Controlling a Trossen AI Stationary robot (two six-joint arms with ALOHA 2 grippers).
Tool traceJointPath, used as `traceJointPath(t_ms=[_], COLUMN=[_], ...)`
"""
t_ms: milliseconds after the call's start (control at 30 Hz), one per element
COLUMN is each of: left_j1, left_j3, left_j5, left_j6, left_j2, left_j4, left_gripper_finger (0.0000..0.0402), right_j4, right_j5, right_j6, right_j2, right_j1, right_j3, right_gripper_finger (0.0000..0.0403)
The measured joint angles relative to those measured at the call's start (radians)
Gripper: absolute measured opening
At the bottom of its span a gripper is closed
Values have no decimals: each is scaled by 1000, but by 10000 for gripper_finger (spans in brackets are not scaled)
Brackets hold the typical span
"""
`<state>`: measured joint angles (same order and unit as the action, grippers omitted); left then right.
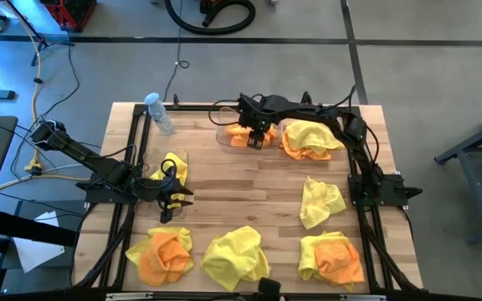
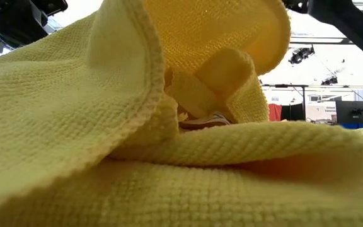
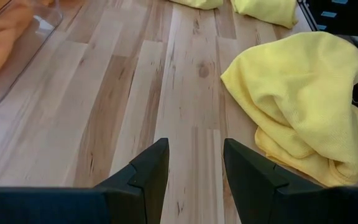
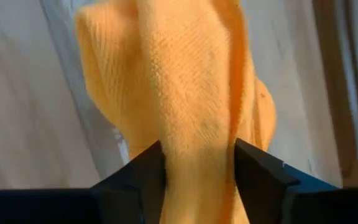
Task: Sort microfiber towel by color & place in baskets
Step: Put the orange microfiber towel into the top transparent bin
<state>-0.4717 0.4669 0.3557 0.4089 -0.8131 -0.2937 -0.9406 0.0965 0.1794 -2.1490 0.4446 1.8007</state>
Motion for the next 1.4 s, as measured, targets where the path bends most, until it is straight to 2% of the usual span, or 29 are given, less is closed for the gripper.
traceJointPath(t_ms=[133,300,400,500,633,800,933,1167,1400], left_j1=[0,0,0,0,0,0,0,0,0], left_j3=[0,0,0,0,0,0,0,14,113], left_j5=[0,0,-1,-1,-1,-1,11,65,88], left_j6=[0,9,33,34,33,22,8,32,32], left_j2=[0,0,0,0,0,0,0,-2,-65], left_j4=[0,0,-1,-1,-1,0,-1,-5,-58], left_gripper_finger=[140,140,140,140,140,140,140,140,140], right_j4=[-83,-153,-172,-146,-17,141,197,287,427], right_j5=[0,-20,-66,-68,-48,-24,69,271,469], right_j6=[-33,-108,-123,-122,-129,-190,-276,-501,-724], right_j2=[0,4,34,108,253,494,685,948,1047], right_j1=[0,-2,-8,-23,-44,-96,-185,-425,-694], right_j3=[88,165,152,99,-54,-323,-517,-779,-997], right_gripper_finger=[191,191,178,153,108,54,10,8,1])
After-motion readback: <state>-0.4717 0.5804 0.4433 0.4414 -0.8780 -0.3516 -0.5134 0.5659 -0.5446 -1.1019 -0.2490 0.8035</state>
